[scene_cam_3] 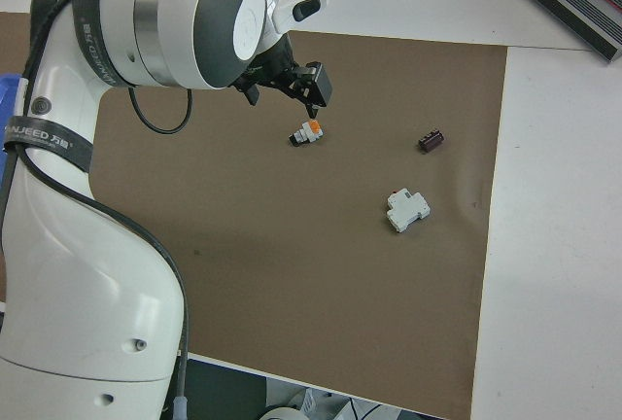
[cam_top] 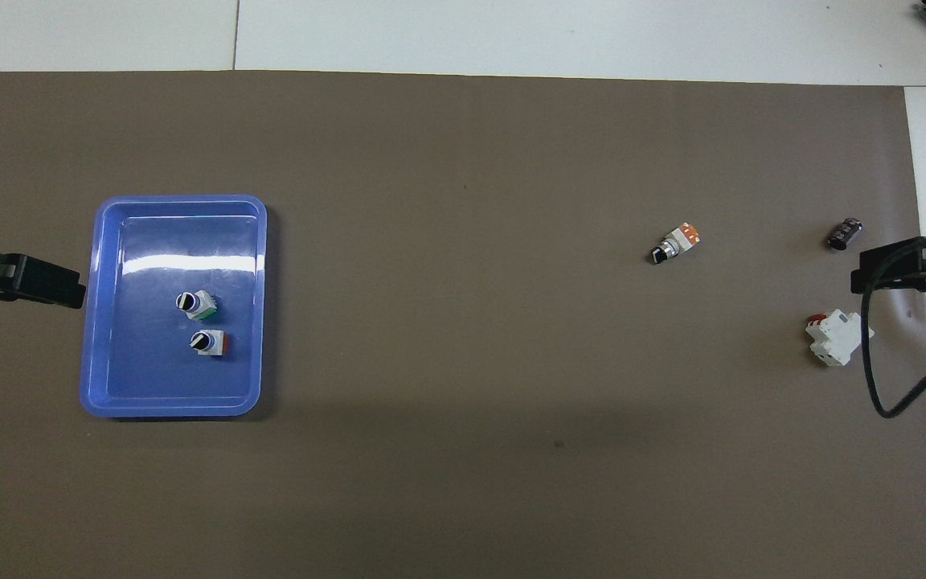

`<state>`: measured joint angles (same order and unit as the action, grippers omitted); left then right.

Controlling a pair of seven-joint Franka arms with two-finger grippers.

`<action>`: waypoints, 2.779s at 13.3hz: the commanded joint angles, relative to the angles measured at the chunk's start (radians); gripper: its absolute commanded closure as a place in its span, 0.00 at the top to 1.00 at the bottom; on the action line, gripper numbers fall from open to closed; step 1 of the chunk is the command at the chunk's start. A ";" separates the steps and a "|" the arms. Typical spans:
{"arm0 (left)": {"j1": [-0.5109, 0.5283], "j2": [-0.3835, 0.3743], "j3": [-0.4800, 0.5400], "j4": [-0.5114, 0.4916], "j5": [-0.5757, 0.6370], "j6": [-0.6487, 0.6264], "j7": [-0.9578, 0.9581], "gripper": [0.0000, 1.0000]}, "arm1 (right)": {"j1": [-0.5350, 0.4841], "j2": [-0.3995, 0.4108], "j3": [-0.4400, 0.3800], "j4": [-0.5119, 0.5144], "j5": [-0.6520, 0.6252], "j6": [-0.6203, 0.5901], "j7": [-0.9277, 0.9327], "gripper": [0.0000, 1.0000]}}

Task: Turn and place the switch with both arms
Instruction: 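Reach the right gripper toward the orange-and-white switch, then grasp the orange-and-white switch with the right gripper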

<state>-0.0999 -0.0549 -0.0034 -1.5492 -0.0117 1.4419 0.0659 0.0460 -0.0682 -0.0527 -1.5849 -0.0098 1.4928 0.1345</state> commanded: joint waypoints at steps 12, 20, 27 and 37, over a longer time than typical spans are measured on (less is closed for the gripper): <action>-0.007 -0.025 0.005 -0.026 0.016 0.005 -0.009 1.00 | 0.038 0.008 0.008 -0.311 -0.024 0.505 0.259 1.00; -0.007 -0.025 0.005 -0.026 0.016 0.005 -0.009 1.00 | 0.035 0.405 0.010 -0.359 -0.010 0.986 0.674 1.00; -0.007 -0.025 0.005 -0.026 0.016 0.005 -0.009 1.00 | 0.040 0.465 0.011 -0.372 0.007 1.021 0.721 0.57; -0.007 -0.025 0.005 -0.026 0.016 0.006 -0.011 1.00 | 0.046 0.433 0.053 -0.253 0.204 0.812 0.700 0.00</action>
<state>-0.0999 -0.0550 -0.0034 -1.5498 -0.0117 1.4419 0.0659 0.0958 0.3901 -0.0118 -1.8879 0.1143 2.3892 0.8351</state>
